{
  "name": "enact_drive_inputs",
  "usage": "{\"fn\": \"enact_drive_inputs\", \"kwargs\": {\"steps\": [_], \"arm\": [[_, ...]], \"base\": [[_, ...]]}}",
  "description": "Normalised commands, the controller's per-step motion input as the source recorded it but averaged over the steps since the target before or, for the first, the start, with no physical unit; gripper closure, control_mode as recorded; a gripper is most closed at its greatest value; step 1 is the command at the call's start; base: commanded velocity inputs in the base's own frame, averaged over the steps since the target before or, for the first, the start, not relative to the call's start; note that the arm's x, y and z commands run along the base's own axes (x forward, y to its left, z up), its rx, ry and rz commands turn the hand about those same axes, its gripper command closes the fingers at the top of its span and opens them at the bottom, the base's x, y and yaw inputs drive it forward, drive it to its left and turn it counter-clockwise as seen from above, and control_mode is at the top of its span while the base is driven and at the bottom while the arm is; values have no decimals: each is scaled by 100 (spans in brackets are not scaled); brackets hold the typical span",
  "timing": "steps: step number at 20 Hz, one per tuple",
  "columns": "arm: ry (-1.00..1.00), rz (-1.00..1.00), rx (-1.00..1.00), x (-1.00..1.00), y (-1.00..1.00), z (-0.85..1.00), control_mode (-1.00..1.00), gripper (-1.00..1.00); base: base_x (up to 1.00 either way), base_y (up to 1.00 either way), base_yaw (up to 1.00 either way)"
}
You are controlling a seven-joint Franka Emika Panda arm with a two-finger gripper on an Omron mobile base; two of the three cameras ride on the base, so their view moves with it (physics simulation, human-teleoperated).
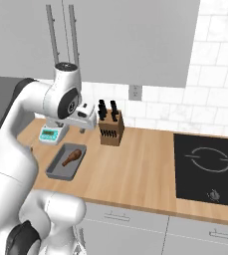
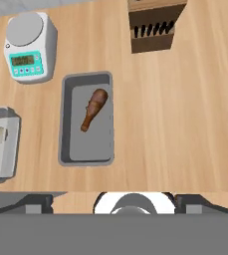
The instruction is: Take the meat container that has the chicken drumstick and place it on the second highest rack of the freezer. Then take the vegetable container that has the carrot and garlic and place it on the highest rack of the freezer.
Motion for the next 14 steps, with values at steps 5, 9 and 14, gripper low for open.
{"fn": "enact_drive_inputs", "kwargs": {"steps": [5, 9, 14], "arm": [[0, -2, 10, -44, 9, -38, -100, -100], [13, -10, 4, -3, 24, -42, -100, -100], [18, -17, 2, 0, 4, -45, -100, -100]], "base": [[0, 0, 0], [0, 0, 0], [0, 0, 0]]}}
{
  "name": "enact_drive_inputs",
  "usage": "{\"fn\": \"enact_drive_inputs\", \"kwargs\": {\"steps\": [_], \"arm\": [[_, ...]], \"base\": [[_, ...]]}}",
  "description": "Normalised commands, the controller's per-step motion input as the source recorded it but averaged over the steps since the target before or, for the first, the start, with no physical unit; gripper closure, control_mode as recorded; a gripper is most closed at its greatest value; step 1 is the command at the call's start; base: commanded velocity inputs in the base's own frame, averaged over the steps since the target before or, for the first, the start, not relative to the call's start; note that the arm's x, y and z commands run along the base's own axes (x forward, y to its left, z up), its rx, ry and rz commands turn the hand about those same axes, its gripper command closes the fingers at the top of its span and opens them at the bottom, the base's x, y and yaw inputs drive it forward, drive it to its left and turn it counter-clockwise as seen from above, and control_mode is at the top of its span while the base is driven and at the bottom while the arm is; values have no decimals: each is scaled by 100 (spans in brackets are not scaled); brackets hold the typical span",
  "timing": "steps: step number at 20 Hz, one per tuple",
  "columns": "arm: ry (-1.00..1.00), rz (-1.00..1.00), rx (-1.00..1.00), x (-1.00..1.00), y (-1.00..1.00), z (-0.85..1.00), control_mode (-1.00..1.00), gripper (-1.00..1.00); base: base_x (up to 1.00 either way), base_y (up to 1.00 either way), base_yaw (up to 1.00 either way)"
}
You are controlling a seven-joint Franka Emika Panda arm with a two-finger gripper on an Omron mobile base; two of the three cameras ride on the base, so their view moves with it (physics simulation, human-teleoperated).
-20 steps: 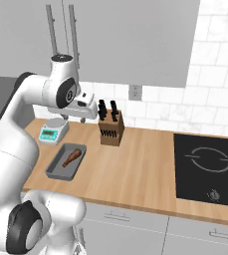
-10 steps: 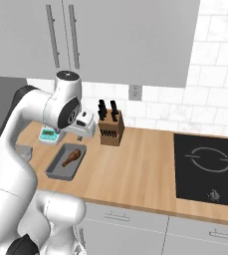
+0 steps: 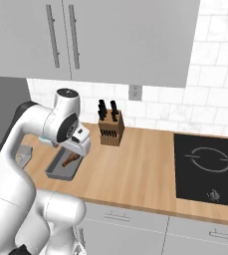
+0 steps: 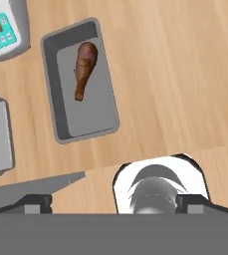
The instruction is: Take the meat container that has the chicken drumstick and place it on the second highest rack of the freezer. Then take the vegetable container that has the carrot and garlic and place it on the highest rack of the freezer.
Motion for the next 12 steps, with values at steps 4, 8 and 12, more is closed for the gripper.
{"fn": "enact_drive_inputs", "kwargs": {"steps": [4, 8, 12], "arm": [[25, -14, 0, 4, 0, -48, -100, -100], [14, -1, 0, 2, 0, -49, -100, -100], [5, 0, 0, 0, 6, -52, -100, -100]], "base": [[0, 0, 0], [0, 0, 0], [0, 0, 0]]}}
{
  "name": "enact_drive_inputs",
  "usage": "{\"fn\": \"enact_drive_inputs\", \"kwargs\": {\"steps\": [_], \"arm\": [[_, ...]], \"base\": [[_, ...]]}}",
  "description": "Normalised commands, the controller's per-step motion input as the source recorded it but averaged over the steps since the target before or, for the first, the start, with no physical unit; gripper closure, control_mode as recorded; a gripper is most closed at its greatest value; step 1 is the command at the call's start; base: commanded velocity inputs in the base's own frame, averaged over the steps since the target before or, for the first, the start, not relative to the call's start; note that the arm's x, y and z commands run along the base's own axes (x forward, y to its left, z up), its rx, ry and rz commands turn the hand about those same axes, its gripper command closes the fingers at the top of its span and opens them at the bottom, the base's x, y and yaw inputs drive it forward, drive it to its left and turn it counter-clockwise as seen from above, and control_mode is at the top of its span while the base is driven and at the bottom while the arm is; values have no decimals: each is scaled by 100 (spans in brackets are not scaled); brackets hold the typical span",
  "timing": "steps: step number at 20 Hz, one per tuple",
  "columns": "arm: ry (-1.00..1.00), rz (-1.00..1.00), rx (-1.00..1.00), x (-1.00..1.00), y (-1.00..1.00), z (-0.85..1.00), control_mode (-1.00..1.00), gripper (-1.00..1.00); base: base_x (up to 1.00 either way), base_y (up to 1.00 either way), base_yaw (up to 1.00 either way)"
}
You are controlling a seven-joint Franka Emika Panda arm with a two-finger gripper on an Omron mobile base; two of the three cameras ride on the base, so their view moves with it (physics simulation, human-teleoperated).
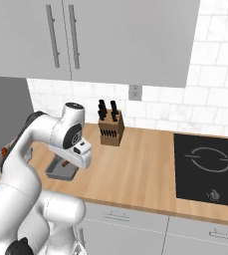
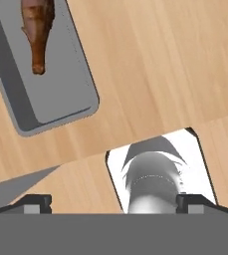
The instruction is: Take the meat container that has the chicken drumstick and place it on the second highest rack of the freezer. Then take the vegetable container that has the carrot and garlic and place it on the highest rack of the freezer.
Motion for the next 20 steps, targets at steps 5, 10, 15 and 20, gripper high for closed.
{"fn": "enact_drive_inputs", "kwargs": {"steps": [5, 10, 15, 20], "arm": [[10, -4, 0, 4, 28, -46, -100, -100], [21, -14, 0, 0, 31, -44, -100, -100], [21, -14, -4, 15, 11, -27, -100, -100], [2, -9, -6, 14, 0, -8, -100, -100]], "base": [[0, 0, 0], [0, 0, 0], [0, 0, 0], [0, 0, 0]]}}
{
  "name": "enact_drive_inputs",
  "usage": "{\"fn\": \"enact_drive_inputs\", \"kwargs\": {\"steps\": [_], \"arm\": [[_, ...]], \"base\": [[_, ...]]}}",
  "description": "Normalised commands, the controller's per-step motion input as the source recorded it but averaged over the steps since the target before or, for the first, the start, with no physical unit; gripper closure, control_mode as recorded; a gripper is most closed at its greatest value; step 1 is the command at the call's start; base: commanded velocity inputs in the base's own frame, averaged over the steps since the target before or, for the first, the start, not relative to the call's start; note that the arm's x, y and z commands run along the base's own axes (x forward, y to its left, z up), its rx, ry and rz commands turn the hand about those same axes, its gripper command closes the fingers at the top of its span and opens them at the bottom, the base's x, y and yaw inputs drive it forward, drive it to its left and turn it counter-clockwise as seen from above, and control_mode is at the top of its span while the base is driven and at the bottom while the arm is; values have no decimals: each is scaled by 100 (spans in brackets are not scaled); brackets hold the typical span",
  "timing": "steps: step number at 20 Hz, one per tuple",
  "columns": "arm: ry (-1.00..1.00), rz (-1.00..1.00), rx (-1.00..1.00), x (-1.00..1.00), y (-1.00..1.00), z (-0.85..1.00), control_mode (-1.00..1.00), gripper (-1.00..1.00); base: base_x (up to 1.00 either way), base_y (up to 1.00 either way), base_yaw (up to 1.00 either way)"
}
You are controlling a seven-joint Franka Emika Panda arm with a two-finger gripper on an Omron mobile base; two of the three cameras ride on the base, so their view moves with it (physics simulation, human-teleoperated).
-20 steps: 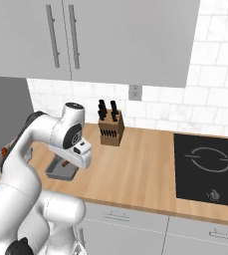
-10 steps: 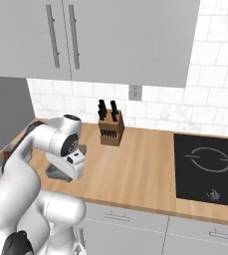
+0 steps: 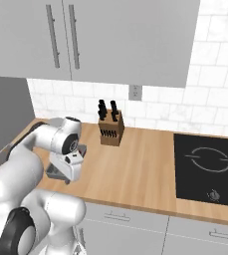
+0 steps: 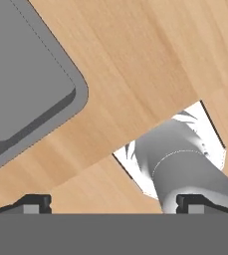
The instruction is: Take the meat container that has the chicken drumstick and place it on the second highest rack of the freezer. Then take the vegetable container that has the carrot and garlic and place it on the highest rack of the freezer.
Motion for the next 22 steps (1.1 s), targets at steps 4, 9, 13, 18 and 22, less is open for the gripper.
{"fn": "enact_drive_inputs", "kwargs": {"steps": [4, 9, 13, 18, 22], "arm": [[0, -7, -8, 4, 0, -2, -100, -100], [-3, -1, -16, 3, 0, -29, -100, -100], [-8, 0, -13, 1, 0, -19, -100, -100], [-2, 0, -6, 24, 0, -2, -100, -100], [-3, 0, -2, 30, 0, -14, -100, -100]], "base": [[0, 0, 0], [0, 0, 0], [0, 0, 0], [0, 0, 0], [0, 0, 0]]}}
